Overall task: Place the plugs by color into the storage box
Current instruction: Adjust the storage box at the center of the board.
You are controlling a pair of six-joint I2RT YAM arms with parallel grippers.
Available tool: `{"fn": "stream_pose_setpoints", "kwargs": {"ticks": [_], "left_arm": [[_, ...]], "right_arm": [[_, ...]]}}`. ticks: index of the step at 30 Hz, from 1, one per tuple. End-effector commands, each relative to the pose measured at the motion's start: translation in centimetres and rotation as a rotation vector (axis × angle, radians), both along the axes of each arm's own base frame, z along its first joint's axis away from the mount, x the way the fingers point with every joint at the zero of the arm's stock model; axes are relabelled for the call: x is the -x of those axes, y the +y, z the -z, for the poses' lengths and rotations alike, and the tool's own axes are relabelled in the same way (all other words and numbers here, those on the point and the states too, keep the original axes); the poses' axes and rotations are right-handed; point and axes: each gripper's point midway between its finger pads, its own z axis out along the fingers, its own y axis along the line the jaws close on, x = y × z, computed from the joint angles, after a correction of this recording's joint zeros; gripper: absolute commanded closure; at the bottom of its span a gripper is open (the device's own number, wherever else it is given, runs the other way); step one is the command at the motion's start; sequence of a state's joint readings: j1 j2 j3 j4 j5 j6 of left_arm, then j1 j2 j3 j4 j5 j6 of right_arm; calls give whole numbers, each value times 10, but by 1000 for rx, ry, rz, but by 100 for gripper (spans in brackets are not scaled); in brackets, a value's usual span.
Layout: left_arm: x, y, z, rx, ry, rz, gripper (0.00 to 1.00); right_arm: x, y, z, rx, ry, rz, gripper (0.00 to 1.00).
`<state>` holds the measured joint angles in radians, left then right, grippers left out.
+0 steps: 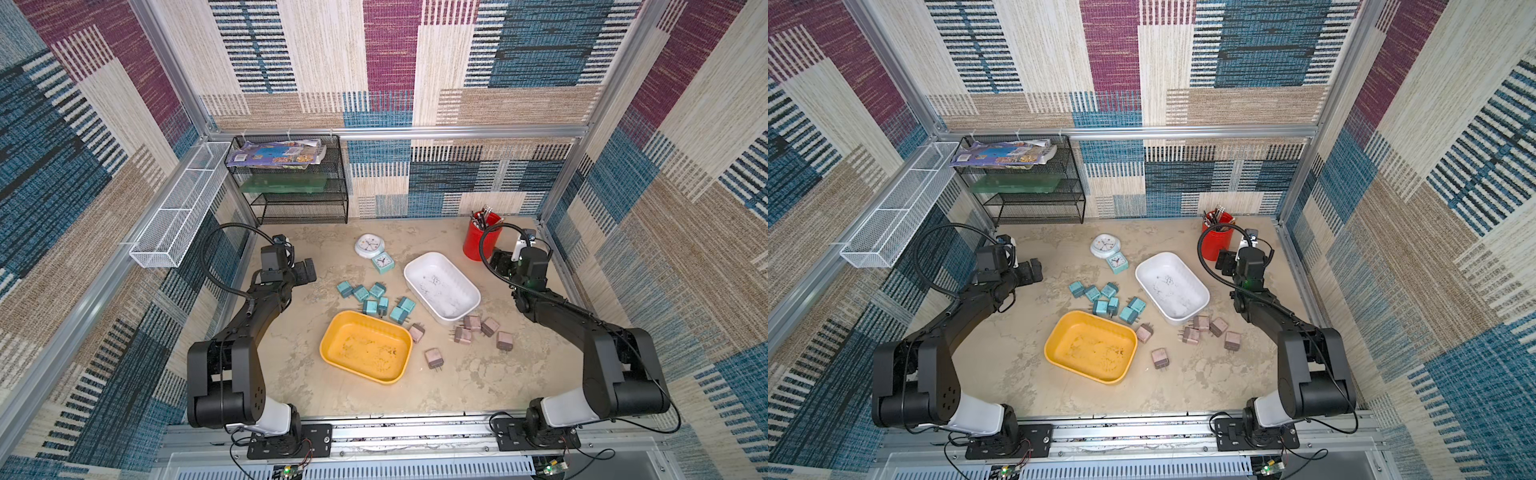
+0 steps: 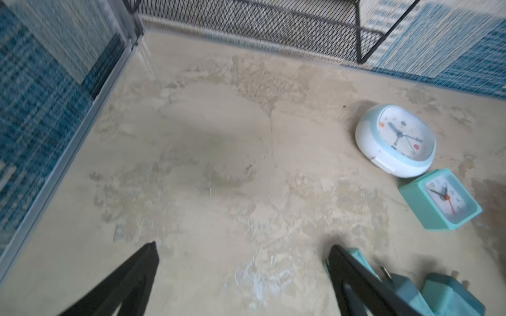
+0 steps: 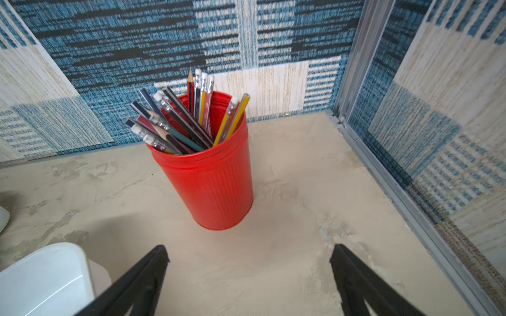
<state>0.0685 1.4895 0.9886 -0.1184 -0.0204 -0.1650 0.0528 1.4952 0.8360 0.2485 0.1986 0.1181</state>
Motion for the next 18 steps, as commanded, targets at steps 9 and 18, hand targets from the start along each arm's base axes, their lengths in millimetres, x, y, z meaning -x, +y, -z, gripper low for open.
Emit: {"fn": "stream_pose_setpoints", "kwargs": {"ticks": [9, 18], "left_arm": [[93, -46, 10, 284, 323, -127, 1], [184, -105, 28, 450, 641, -134, 1]], "right_arm": [[42, 77, 63, -52, 479, -139, 5], [76, 104, 53, -150, 561, -269, 5]]}}
